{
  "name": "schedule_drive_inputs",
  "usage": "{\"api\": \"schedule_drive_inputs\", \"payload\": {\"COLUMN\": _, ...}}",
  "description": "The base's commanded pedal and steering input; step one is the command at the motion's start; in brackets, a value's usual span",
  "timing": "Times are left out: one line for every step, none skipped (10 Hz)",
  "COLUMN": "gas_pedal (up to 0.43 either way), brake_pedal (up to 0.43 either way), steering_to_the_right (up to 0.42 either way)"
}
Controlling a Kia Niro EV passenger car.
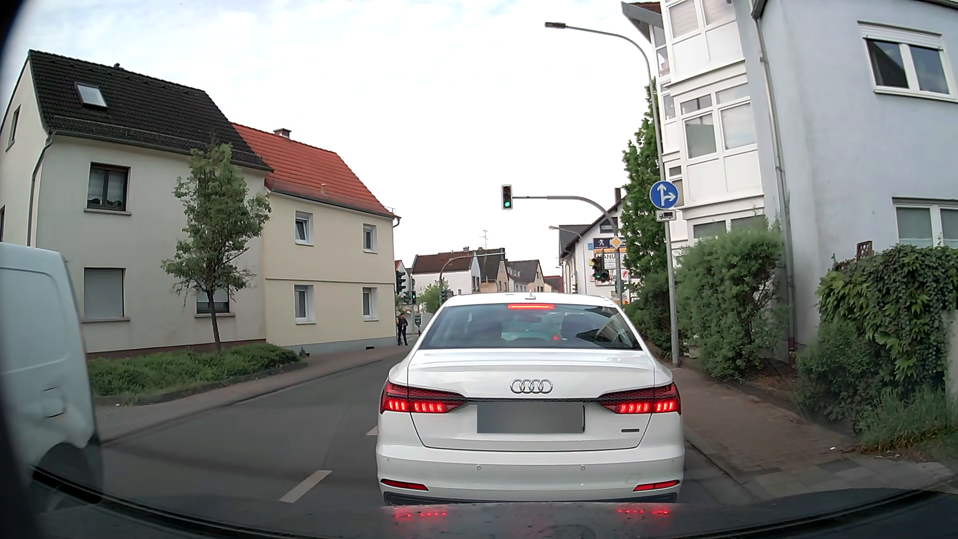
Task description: Follow the waypoints while adhering to traffic rules and regulations
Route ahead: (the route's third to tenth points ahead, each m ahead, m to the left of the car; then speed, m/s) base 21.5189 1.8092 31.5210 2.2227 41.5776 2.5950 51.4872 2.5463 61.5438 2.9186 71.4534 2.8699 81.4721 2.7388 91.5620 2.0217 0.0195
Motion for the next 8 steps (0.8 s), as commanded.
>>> {"api": "schedule_drive_inputs", "payload": {"gas_pedal": 0.0, "brake_pedal": 0.25, "steering_to_the_right": -0.005}}
{"api": "schedule_drive_inputs", "payload": {"gas_pedal": 0.0, "brake_pedal": 0.25, "steering_to_the_right": -0.005}}
{"api": "schedule_drive_inputs", "payload": {"gas_pedal": 0.0, "brake_pedal": 0.25, "steering_to_the_right": -0.005}}
{"api": "schedule_drive_inputs", "payload": {"gas_pedal": 0.0, "brake_pedal": 0.25, "steering_to_the_right": -0.005}}
{"api": "schedule_drive_inputs", "payload": {"gas_pedal": 0.0, "brake_pedal": 0.25, "steering_to_the_right": -0.005}}
{"api": "schedule_drive_inputs", "payload": {"gas_pedal": 0.0, "brake_pedal": 0.25, "steering_to_the_right": -0.005}}
{"api": "schedule_drive_inputs", "payload": {"gas_pedal": 0.0, "brake_pedal": 0.25, "steering_to_the_right": -0.005}}
{"api": "schedule_drive_inputs", "payload": {"gas_pedal": 0.0, "brake_pedal": 0.25, "steering_to_the_right": -0.004}}
